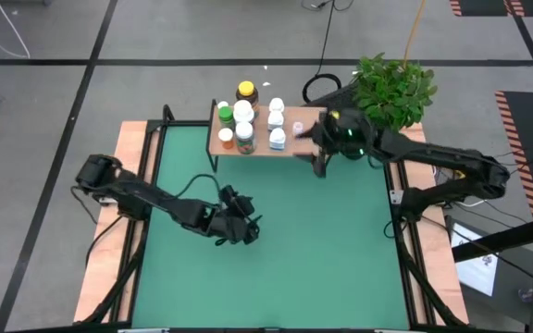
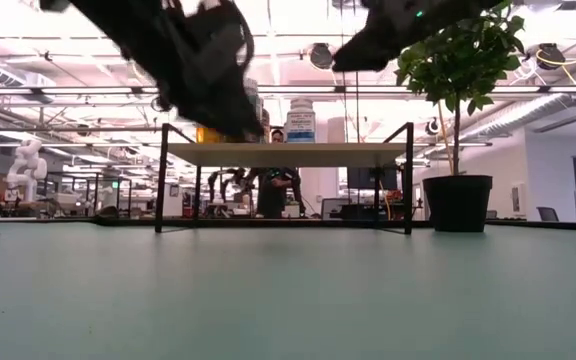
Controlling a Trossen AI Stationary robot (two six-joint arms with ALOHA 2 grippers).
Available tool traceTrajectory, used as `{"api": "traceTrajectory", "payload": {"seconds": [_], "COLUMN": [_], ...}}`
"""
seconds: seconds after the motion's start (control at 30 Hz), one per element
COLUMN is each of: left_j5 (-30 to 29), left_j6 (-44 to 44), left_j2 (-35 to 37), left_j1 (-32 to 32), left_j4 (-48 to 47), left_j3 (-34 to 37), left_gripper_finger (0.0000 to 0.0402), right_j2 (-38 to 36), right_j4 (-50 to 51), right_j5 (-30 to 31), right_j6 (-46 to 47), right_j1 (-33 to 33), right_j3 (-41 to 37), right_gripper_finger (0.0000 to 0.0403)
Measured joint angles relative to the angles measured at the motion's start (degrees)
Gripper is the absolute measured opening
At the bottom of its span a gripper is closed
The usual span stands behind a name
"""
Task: Pick and place medicine bottles onto shelf by color
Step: Return to Home Position
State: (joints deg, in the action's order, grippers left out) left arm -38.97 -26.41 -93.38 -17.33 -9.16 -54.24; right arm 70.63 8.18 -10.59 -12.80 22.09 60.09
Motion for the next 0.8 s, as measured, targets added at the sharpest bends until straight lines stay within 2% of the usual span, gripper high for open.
{"api": "traceTrajectory", "payload": {"seconds": [0.1, 0.2, 0.3, 0.43, 0.53, 0.67, 0.8], "left_j5": [-6.0, -9.0, -12.5, -16.5, -14.2, -5.3, -3.6], "left_j6": [2.2, 5.1, 6.4, 3.4, 4.5, 9.5, 14.5], "left_j2": [3.7, 7.1, 10.9, 18.1, 24.5, 32.7, 40.0], "left_j1": [-2.1, -3.9, -4.8, -4.1, -2.6, 0.1, 1.7], "left_j4": [0.1, 0.8, 0.4, 3.6, 9.8, 21.7, 32.4], "left_j3": [0.1, 1.5, 6.2, 16.0, 24.0, 33.3, 40.8], "left_gripper_finger": [0.0296, 0.0296, 0.0296, 0.0296, 0.0296, 0.0296, 0.0296], "right_j2": [-3.9, -7.4, -9.8, -11.6, -12.2, -12.9, -16.1], "right_j4": [-4.9, -10.9, -16.7, -22.9, -28.5, -35.8, -36.2], "right_j5": [1.7, 4.2, 4.8, 4.8, 4.9, 7.7, 9.1], "right_j6": [1.2, 3.1, 5.6, 10.1, 14.2, 19.5, 19.9], "right_j1": [-5.6, -11.0, -15.9, -21.1, -24.4, -27.6, -28.8], "right_j3": [-5.3, -11.4, -17.8, -26.0, -31.6, -37.2, -40.3], "right_gripper_finger": [0.0245, 0.0237, 0.0230, 0.0219, 0.0208, 0.0193, 0.0176]}}
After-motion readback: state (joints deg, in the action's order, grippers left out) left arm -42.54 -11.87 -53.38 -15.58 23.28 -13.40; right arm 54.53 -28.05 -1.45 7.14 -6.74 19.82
